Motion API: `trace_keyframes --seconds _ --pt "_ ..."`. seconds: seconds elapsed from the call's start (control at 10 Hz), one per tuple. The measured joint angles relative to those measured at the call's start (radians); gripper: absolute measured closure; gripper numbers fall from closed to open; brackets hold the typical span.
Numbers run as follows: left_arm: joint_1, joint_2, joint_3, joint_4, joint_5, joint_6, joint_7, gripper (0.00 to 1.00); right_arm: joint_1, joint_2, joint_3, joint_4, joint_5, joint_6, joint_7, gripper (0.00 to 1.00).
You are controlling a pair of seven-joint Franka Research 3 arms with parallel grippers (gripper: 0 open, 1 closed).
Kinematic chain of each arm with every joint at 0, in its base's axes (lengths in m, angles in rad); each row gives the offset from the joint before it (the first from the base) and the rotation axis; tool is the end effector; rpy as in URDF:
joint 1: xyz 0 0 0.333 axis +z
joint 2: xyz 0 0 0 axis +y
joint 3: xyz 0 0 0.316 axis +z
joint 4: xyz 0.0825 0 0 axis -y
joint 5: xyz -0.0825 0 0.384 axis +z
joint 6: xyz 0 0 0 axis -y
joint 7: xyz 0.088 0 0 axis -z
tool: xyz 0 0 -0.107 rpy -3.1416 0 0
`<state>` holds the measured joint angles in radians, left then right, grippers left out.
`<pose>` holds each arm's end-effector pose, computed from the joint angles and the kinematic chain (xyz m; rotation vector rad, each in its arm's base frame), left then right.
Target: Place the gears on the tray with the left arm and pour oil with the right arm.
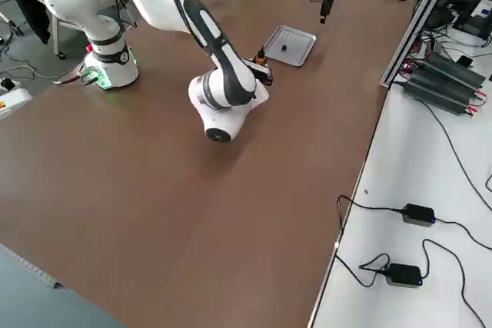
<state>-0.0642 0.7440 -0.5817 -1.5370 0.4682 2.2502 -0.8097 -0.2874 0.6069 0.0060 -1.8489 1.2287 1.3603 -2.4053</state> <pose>0.6170 -0.3594 0.2766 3.0674 0.0436 0.1255 0.5735 -0.0454 0.2255 -1.2031 -1.2268 -1.0360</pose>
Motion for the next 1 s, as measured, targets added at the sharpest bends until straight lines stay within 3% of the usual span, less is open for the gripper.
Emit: trace_keyframes --seconds 0.3,0.6,1.0 --pt "0.177 -0.031 -0.072 -0.023 0.0 -0.088 0.151 0.01 0.021 -0.007 0.001 -0.027 0.007 0.024 0.001 0.69" --pt "0.353 -0.044 -0.114 -0.084 0.001 -0.092 0.313 0.01 0.039 -0.02 0.004 -0.056 0.019 0.043 0.001 0.69" --pt "0.479 -0.053 -0.124 -0.18 0.038 -0.059 0.418 0.01 0.101 -0.025 0.005 -0.076 0.04 0.053 0.001 0.69"
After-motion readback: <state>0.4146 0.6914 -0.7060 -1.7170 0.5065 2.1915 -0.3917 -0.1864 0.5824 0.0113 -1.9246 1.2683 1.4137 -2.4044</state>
